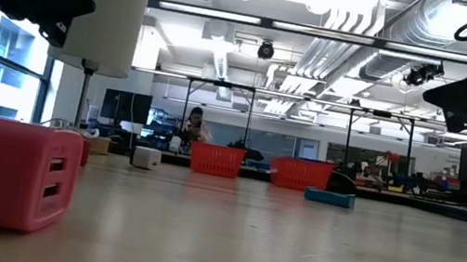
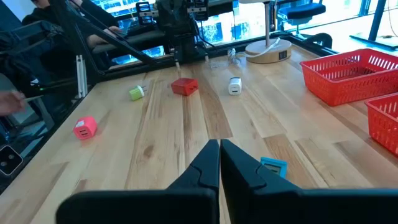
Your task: Pick & Place Office items
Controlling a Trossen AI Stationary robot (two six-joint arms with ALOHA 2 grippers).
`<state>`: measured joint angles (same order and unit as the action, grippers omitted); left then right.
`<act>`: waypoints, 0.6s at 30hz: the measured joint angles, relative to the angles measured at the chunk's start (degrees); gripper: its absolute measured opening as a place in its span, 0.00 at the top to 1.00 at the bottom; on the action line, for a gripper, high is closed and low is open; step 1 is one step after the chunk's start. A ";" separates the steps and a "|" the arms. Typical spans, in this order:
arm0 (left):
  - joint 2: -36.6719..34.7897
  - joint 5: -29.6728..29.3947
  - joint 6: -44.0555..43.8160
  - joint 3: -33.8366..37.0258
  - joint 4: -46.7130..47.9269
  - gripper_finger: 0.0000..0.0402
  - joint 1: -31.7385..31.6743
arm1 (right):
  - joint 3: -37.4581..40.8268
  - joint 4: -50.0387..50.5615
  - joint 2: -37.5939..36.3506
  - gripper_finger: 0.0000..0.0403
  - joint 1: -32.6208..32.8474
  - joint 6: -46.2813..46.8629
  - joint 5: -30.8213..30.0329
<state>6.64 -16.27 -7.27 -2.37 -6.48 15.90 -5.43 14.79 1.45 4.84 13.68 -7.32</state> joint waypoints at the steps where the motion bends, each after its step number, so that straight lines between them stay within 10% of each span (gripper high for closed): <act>1: 0.00 -0.01 0.00 0.00 -0.02 1.00 -0.02 | 0.00 0.01 -0.02 0.99 0.00 0.02 0.01; 18: -0.05 -0.81 -0.43 0.00 -4.42 1.00 -0.07 | 0.00 -0.01 -0.01 0.99 0.00 -0.01 0.01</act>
<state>6.59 -17.08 -7.69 -2.37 -10.90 15.84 -5.43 14.79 1.44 4.84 13.67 -7.31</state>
